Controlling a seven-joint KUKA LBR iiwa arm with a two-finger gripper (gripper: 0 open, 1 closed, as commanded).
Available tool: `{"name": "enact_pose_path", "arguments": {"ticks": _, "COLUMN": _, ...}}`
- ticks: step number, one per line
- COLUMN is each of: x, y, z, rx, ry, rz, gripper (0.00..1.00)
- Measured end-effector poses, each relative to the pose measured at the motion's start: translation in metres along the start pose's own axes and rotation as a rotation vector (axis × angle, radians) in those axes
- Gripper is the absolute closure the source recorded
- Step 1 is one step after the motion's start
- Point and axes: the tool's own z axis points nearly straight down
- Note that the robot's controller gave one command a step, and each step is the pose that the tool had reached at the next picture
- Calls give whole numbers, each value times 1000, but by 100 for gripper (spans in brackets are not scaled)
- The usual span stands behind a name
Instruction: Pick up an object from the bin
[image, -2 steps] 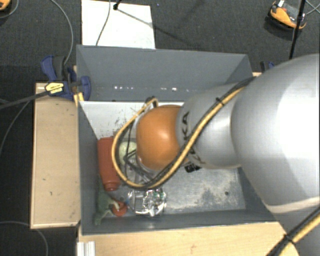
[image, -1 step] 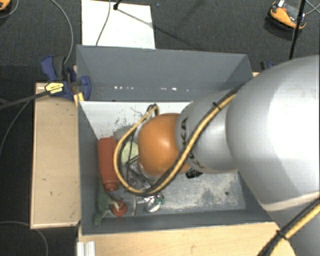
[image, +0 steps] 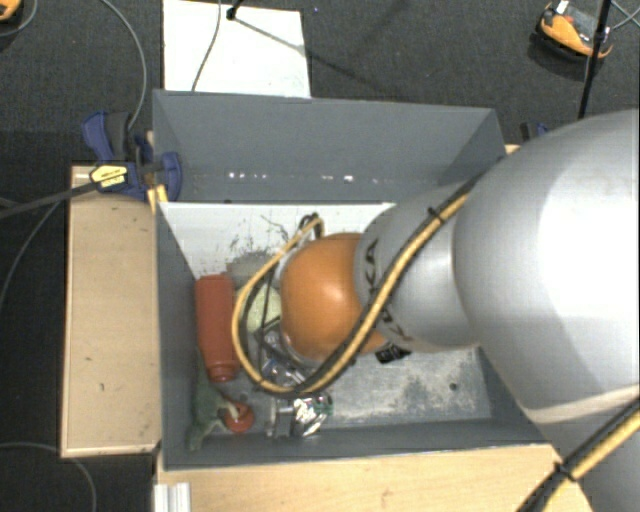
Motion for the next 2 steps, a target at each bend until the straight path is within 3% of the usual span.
{"name": "enact_pose_path", "arguments": {"ticks": 1, "x": 4, "y": -3, "z": -33, "rx": 0, "ry": 4, "rz": 134, "gripper": 0}}
{"name": "enact_pose_path", "arguments": {"ticks": 2, "x": 1, "y": -5, "z": -66, "rx": -2, "ry": -1, "rz": 359, "gripper": 0}}
